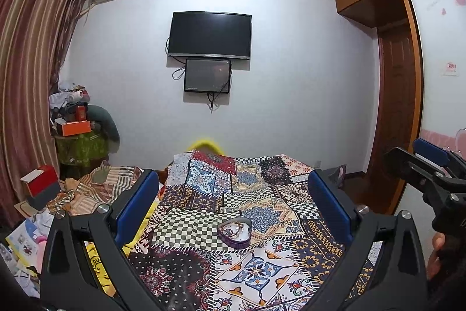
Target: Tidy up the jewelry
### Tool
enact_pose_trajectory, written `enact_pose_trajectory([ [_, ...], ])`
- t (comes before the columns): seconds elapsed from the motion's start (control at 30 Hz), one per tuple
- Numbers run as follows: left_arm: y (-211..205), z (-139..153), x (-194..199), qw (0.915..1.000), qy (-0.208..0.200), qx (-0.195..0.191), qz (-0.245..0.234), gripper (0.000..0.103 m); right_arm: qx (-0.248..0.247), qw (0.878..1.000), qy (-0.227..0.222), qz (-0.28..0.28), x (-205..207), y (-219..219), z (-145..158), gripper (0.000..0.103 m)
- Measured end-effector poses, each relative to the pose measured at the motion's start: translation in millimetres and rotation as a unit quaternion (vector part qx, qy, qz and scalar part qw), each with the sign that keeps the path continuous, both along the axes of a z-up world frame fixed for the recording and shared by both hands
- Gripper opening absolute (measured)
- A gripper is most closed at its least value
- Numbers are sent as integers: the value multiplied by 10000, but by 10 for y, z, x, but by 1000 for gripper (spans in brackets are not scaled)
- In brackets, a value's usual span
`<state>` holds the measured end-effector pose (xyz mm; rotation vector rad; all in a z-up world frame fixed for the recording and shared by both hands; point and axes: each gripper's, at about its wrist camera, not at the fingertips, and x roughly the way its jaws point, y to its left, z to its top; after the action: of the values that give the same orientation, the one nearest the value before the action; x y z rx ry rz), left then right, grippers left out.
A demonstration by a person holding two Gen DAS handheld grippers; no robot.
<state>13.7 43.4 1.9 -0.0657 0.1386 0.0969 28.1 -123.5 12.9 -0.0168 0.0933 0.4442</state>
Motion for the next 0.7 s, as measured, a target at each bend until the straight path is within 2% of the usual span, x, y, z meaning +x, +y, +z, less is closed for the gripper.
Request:
enact_pose_trajectory([
  [0.7, 10, 6, 14, 9998, 43, -115, -128, 103, 30, 10000, 33, -51, 18, -46, 21, 103],
])
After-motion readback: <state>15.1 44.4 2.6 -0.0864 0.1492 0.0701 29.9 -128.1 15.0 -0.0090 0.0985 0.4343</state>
